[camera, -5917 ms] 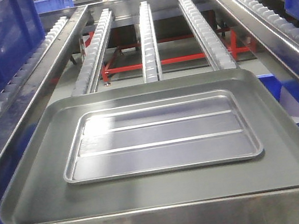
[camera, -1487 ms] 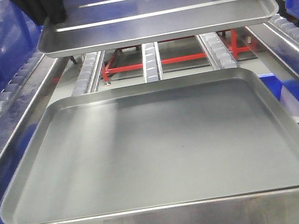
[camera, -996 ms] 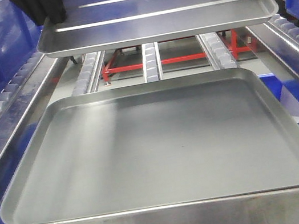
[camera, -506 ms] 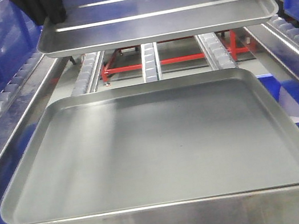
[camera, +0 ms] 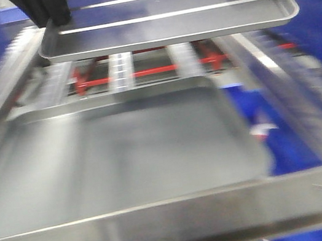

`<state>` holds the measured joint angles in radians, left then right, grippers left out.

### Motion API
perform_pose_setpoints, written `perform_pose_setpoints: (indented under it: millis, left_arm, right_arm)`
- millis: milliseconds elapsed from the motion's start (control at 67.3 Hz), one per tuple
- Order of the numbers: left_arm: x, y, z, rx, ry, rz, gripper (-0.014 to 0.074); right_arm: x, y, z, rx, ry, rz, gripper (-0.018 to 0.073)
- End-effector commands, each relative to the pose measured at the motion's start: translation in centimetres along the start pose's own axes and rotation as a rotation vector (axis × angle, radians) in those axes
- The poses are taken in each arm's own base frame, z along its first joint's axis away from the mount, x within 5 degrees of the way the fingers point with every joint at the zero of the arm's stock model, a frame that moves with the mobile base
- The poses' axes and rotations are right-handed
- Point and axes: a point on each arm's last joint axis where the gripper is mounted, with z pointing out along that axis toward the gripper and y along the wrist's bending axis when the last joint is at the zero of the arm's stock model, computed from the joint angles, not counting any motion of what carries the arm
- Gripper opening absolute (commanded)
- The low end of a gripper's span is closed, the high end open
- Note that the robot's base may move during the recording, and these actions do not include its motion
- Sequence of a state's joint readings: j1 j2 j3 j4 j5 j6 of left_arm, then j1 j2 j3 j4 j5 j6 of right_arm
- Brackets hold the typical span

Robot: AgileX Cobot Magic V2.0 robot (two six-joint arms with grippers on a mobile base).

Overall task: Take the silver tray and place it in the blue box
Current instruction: 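Hold the tray in both grippers while the base turns away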

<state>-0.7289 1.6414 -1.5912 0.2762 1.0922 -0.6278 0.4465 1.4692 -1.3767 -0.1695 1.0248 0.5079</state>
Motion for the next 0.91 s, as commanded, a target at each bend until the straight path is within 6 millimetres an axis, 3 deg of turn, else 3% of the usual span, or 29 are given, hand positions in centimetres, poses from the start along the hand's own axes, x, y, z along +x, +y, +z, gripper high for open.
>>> perform_pose_setpoints:
  millis: [0,892]
  left_arm:
    - [-0.84,0.67,-2.91,-0.002,-0.098,0.019,-0.0098]
    - [-0.84,0.67,-2.91,-0.002,-0.098,0.019,-0.0098]
  right_arm:
    - [-1.13,-0.48,-2.62,0.0,-0.126,-0.033,0.0059]
    - [-1.13,-0.48,-2.62,0.0,-0.126,-0.033,0.0059]
